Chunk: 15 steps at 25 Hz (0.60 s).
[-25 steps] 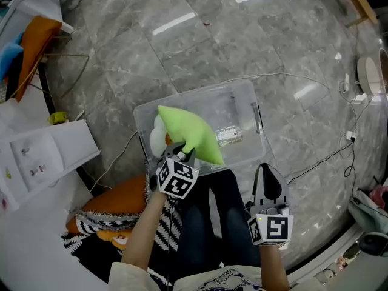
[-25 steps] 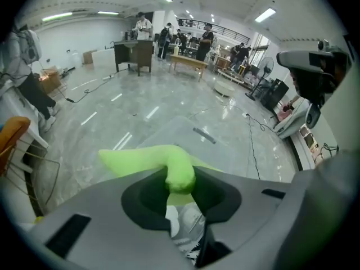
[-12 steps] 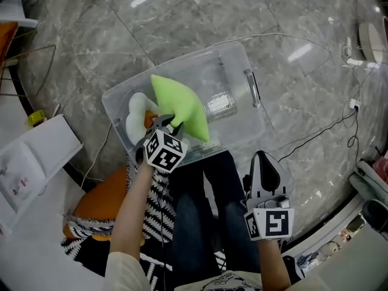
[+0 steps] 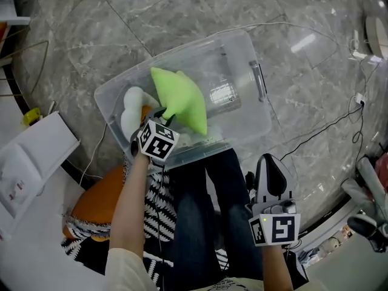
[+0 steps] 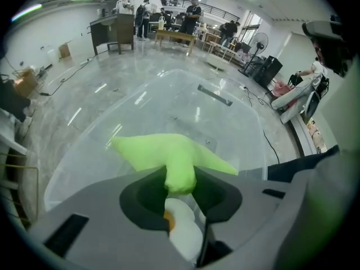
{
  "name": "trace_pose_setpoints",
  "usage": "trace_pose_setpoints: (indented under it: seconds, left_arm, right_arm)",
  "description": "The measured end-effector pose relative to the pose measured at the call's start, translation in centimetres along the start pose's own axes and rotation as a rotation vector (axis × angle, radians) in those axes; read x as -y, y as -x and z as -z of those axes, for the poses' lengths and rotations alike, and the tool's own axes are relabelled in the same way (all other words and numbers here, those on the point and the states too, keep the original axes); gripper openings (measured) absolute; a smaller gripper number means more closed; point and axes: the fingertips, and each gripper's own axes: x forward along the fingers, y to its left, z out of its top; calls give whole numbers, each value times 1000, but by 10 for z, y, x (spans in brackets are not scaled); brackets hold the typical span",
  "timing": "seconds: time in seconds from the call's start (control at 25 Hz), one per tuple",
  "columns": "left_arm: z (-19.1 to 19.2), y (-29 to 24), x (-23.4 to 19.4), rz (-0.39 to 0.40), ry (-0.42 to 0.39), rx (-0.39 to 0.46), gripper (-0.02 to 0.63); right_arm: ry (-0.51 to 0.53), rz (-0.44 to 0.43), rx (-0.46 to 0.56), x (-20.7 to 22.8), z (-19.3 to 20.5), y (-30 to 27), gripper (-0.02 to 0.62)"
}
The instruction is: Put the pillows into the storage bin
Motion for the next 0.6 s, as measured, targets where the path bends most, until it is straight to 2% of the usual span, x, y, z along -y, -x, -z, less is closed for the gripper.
trace_pose_setpoints:
  seconds: [0.12,0.28,0.44,0.48,0.6]
  left_arm:
    - [13,-1,-7,-23,1,-8,143]
    - [53,3,-24,-91,106,-67,181]
    - [106,18,-41,-198,158,-154,188]
    - [116,24,-45,-230,187,-151,165]
    - [135,45,-52,-276,287,-118,165]
  right_arm:
    - [0,-10,-2,-4,3,-1,25]
    - [6,-41,4,-18,1,-3,25]
    - [22,-68,28,-30,-7,1,25]
    - [27,-76,33,-33,-9,3,25]
    - [47,-106,47,-44,-15,6,26]
